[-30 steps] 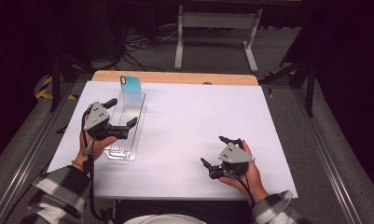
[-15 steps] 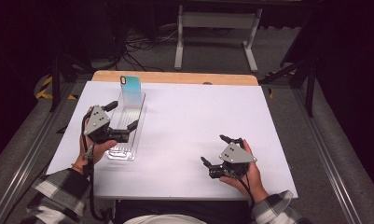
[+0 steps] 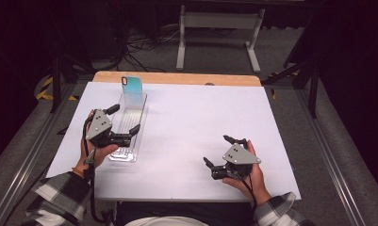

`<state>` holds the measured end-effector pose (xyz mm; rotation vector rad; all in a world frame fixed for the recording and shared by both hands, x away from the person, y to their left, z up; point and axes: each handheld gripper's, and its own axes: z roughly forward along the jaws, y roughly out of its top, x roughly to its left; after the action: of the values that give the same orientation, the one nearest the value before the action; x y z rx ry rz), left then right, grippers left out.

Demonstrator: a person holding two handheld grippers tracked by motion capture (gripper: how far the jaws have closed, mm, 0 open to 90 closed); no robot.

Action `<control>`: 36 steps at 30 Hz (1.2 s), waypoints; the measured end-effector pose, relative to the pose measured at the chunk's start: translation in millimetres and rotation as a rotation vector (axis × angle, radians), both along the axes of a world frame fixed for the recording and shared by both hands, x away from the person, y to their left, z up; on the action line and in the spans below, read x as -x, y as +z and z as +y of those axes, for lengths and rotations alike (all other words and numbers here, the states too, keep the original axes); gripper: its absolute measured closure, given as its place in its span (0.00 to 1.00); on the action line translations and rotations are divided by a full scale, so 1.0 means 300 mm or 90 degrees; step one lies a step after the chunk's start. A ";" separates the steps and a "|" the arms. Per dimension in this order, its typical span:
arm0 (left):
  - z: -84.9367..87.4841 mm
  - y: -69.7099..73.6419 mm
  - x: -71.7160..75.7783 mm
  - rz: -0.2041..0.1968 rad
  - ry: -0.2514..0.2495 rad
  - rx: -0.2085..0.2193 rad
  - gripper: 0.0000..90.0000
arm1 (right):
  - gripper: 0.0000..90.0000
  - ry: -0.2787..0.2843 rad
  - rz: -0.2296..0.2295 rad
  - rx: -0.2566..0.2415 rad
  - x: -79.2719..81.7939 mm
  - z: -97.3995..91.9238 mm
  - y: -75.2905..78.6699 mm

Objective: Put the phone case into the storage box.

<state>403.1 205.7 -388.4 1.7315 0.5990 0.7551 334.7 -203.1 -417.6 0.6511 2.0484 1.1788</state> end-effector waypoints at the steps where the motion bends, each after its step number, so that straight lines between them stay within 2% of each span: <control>1: 0.001 -0.001 0.001 0.001 -0.001 0.001 0.05 | 0.04 -0.001 0.000 -0.002 0.000 -0.001 0.000; 12: 0.015 -0.010 0.015 0.005 -0.004 0.004 0.05 | 0.04 -0.002 -0.008 -0.012 0.002 -0.005 0.006; 16: 0.018 -0.015 0.023 0.007 -0.004 -0.004 0.05 | 0.04 -0.004 -0.013 -0.014 0.002 -0.007 0.009; 36: 0.006 -0.011 0.070 0.002 -0.032 -0.001 0.05 | 0.04 0.006 -0.009 -0.016 0.004 0.000 0.007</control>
<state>382.2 207.5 -391.8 1.7429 0.5557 0.7177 333.6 -203.2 -415.5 0.6435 2.0302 1.2126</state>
